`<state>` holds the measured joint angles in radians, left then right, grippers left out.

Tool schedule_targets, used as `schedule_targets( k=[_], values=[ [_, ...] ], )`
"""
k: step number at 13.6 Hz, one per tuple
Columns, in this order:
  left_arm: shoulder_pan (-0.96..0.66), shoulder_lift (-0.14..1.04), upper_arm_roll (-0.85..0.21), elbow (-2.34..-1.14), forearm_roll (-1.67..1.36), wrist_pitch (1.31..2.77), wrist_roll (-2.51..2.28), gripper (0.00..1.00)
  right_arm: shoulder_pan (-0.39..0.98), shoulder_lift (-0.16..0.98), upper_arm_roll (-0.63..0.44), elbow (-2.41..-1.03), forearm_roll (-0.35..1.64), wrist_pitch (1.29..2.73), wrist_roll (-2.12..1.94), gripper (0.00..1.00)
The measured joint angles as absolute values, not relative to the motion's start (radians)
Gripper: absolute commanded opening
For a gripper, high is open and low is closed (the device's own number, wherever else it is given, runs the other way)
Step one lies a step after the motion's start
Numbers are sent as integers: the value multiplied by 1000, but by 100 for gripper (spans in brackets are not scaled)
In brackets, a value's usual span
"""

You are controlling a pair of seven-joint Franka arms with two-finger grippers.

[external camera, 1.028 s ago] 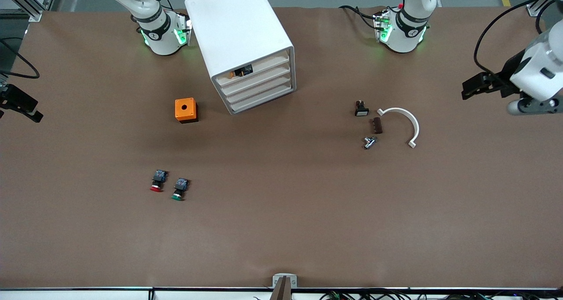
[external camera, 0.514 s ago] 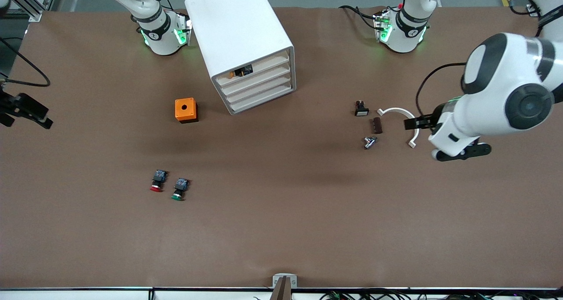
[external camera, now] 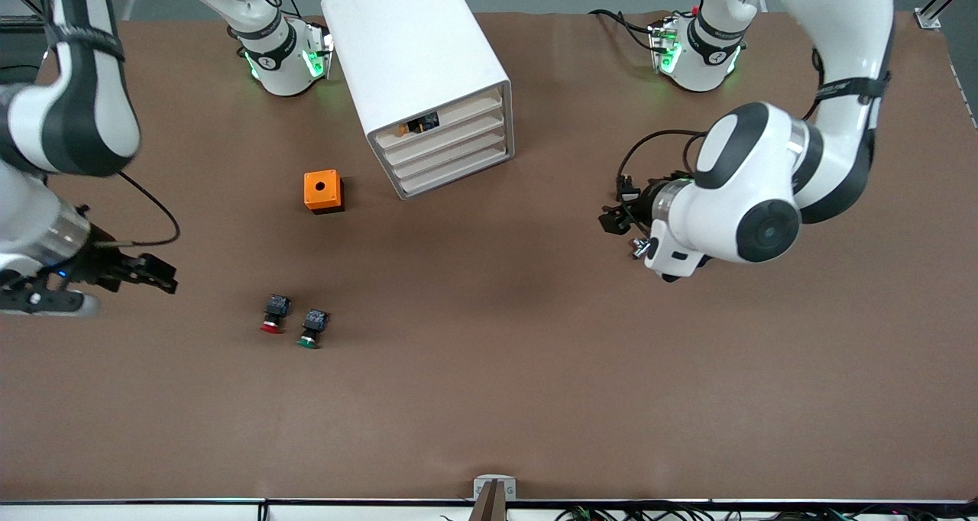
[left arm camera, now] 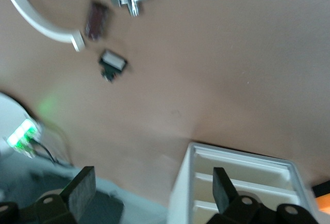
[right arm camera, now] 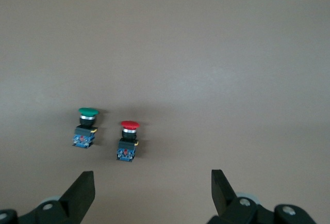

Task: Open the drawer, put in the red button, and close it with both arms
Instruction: 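Reach the right gripper to the red button while the left gripper reaches the drawer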

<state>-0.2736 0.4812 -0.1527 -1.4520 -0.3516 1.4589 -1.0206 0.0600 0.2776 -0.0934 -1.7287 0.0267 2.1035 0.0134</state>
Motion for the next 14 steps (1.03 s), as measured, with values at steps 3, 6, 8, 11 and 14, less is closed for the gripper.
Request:
schedule_targets(
  k=[3,6,8,11,14],
  values=[
    [-323,569,-153,-1435,-430,1487,-1260,100,61,383,-79,-1750,51,2179,53,100],
    [-370,658,-154,-1414,-512,1525,-1554,100,61,489,-64,-1751,131,2219,78,100],
    [-396,709,-154,-1410,-593,1547,-1785,100,61,553,-38,-1751,156,2261,86,100],
    [-429,764,-155,-1406,-678,1549,-1983,100,64,612,-16,-1750,156,2283,113,100],
    [-462,805,-154,-1405,-822,1549,-2046,96,63,634,-17,-1750,156,2281,114,100]
  ],
)
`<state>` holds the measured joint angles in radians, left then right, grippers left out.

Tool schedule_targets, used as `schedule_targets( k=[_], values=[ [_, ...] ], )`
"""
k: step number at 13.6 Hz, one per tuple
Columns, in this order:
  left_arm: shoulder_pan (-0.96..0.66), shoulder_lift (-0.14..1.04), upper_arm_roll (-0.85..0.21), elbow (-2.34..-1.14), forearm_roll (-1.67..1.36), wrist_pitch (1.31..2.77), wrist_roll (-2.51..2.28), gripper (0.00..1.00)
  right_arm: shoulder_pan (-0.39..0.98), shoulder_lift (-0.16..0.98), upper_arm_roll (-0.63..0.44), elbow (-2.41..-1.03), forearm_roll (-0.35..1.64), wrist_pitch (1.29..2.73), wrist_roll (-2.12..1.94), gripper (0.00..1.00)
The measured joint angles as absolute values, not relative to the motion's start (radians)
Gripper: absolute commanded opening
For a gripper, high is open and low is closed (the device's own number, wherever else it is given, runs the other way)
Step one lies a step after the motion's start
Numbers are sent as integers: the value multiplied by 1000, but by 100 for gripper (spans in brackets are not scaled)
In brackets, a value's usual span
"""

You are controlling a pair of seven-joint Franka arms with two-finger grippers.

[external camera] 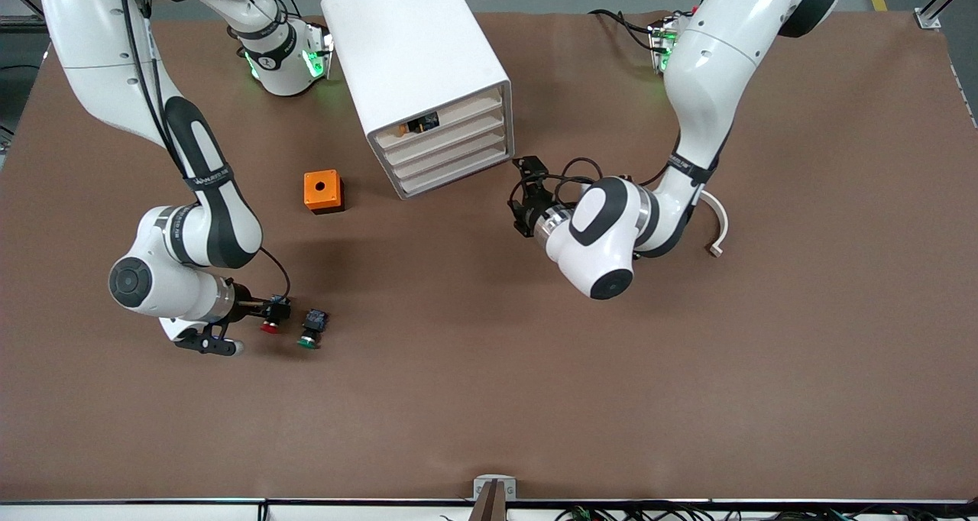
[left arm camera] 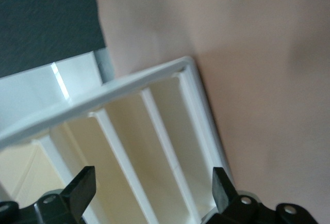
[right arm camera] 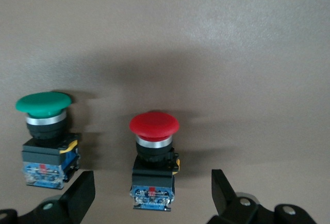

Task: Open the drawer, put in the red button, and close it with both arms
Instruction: 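Reach the right gripper to the red button while the left gripper reaches the drawer, then pull the drawer open with the left gripper while the right gripper grasps the red button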

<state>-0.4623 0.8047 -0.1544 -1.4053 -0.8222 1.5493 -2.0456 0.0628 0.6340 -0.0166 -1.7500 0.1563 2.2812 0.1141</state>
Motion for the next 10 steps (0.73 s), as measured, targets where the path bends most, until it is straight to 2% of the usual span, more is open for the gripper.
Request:
schedule_targets(
  k=[2,5,8,10],
  values=[
    [-468,835,-154,-1405,-917,1549,-2091,88,61,638,-17,-1750,156,2276,115,99],
    [-472,874,-154,-1405,-1018,1548,-2175,83,61,651,-17,-1752,157,2267,116,94],
    [-517,879,-156,-1399,-1035,1548,-2337,72,61,667,-17,-1751,158,2237,117,73],
    [-554,879,-156,-1394,-1054,1548,-2384,64,61,667,-17,-1744,180,2196,117,54]
  ],
)
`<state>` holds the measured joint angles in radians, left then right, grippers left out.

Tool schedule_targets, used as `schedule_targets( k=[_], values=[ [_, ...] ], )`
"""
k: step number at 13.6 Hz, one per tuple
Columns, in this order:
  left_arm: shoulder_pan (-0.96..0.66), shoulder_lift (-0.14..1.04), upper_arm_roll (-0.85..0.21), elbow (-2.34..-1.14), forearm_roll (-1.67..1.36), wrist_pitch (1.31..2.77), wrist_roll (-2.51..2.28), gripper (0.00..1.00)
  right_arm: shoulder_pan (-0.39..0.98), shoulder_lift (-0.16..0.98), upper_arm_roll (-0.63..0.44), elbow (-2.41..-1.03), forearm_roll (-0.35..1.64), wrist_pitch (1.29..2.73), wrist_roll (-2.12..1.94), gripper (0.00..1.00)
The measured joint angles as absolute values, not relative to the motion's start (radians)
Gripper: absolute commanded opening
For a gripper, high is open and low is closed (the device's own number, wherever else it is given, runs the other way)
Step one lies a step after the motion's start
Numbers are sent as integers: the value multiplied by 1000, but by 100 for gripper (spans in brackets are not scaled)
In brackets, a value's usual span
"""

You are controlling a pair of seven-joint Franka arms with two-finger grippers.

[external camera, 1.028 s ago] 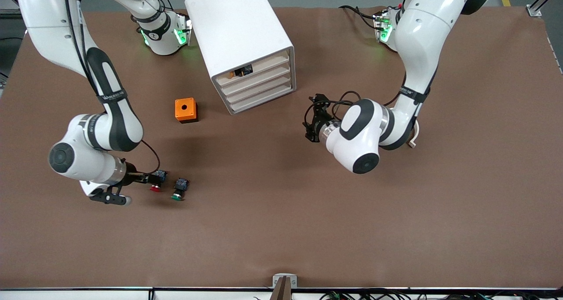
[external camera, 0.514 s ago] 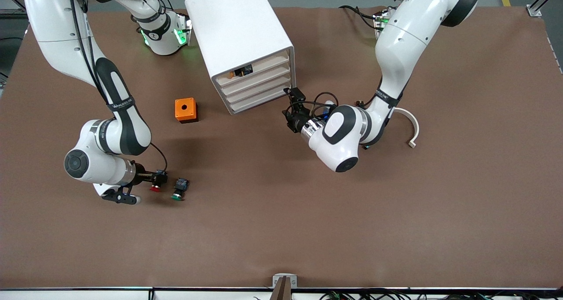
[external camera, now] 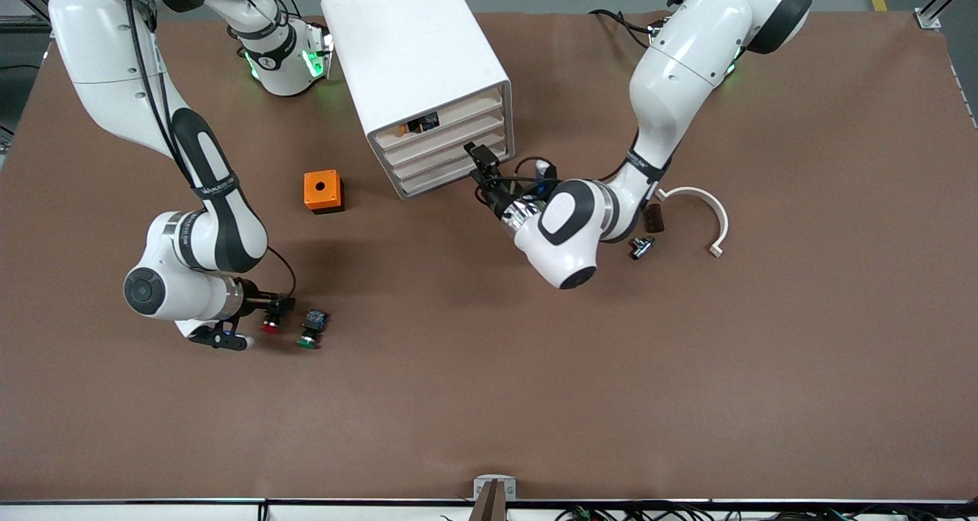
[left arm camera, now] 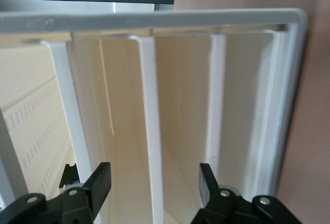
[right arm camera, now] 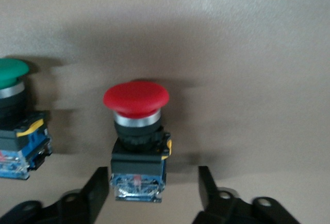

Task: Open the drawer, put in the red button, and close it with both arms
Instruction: 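Pull the drawer open with the left gripper while the right gripper grasps the red button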

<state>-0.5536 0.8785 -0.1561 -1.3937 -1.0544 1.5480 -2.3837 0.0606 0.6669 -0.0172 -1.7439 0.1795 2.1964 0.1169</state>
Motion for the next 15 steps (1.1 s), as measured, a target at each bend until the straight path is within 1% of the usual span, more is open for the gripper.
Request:
schedule_targets(
  k=[1,3,5,6,7,9,10,12,15],
  values=[
    [-566,879,-156,-1394,-1061,1548,-2395,59,60,667,-17,-1738,188,2183,117,45],
    [-578,883,-156,-1394,-1063,1548,-2398,54,59,667,-18,-1732,193,2176,117,27],
    [-592,888,-156,-1394,-1063,1547,-2399,52,57,666,-19,-1729,200,2173,118,14],
    [-599,891,-156,-1394,-1064,1547,-2399,44,57,666,-19,-1728,215,2173,118,8],
    [-604,895,-156,-1394,-1064,1547,-2399,32,57,666,-19,-1728,226,2173,118,5],
    [-608,904,-156,-1395,-1064,1547,-2399,3,57,666,-18,-1719,232,2173,118,2],
    [-608,906,-155,-1395,-1064,1547,-2399,0,58,665,-17,-1712,232,2173,118,2],
    [-606,908,-155,-1394,-1067,1544,-2399,0,59,660,-16,-1684,233,2161,118,1],
    [-601,908,-152,-1392,-1067,1543,-2397,0,59,628,-16,-1598,234,2037,118,1]
  ],
)
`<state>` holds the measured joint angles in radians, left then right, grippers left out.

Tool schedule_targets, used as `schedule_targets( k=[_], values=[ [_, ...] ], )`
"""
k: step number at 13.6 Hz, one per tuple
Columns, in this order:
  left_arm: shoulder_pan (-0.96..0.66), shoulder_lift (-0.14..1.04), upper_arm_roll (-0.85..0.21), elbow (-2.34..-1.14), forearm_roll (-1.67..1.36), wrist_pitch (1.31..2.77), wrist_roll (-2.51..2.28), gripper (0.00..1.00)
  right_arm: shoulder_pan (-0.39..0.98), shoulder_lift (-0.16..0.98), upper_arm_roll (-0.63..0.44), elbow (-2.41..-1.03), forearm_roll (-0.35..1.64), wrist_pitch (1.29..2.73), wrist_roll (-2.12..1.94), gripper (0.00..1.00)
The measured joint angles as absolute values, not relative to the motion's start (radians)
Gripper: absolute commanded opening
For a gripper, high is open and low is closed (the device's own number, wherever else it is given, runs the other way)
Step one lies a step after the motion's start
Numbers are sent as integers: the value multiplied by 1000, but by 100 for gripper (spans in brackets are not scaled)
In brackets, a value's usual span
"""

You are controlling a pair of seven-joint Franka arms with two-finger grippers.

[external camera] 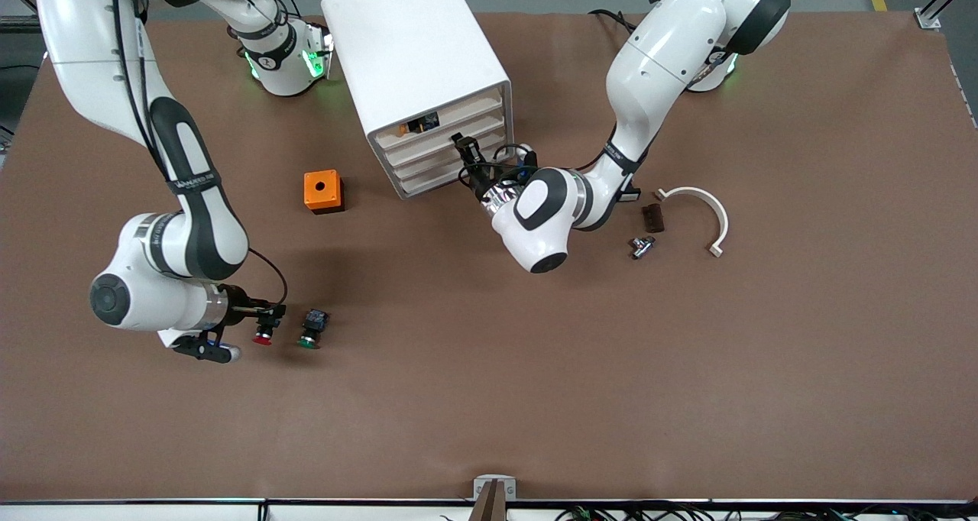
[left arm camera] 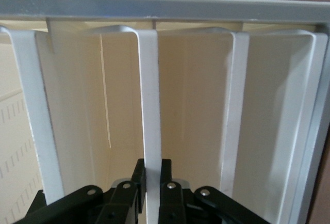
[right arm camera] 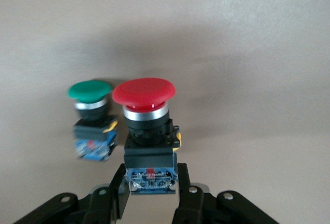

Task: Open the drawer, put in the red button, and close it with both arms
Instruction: 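Pull the drawer open with the left gripper while the right gripper grasps the red button, then lower the red button into the open drawer with the right gripper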

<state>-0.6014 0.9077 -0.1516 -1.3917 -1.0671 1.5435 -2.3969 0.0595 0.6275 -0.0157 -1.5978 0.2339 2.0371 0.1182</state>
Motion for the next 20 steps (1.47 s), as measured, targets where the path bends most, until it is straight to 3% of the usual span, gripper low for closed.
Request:
schedule_targets(
  k=[5,7,8,10,11,20],
  values=[
    [-446,907,-141,-1369,-1062,1532,-2291,1,77,491,-15,-1548,234,1897,219,1],
    [-412,907,-143,-1357,-1049,1539,-2250,7,114,441,-13,-1547,235,1860,346,1],
    [-411,907,-145,-1344,-1025,1541,-2243,22,139,420,-11,-1547,235,1848,422,1],
    [-411,906,-152,-1309,-963,1547,-2221,84,188,387,-9,-1539,234,1820,574,1],
    [-400,904,-145,-1300,-935,1542,-2187,99,209,375,-8,-1528,234,1799,652,1],
    [-280,865,-140,-1273,-706,1501,-2015,100,436,370,1,-1490,237,1792,1318,1]
  ],
)
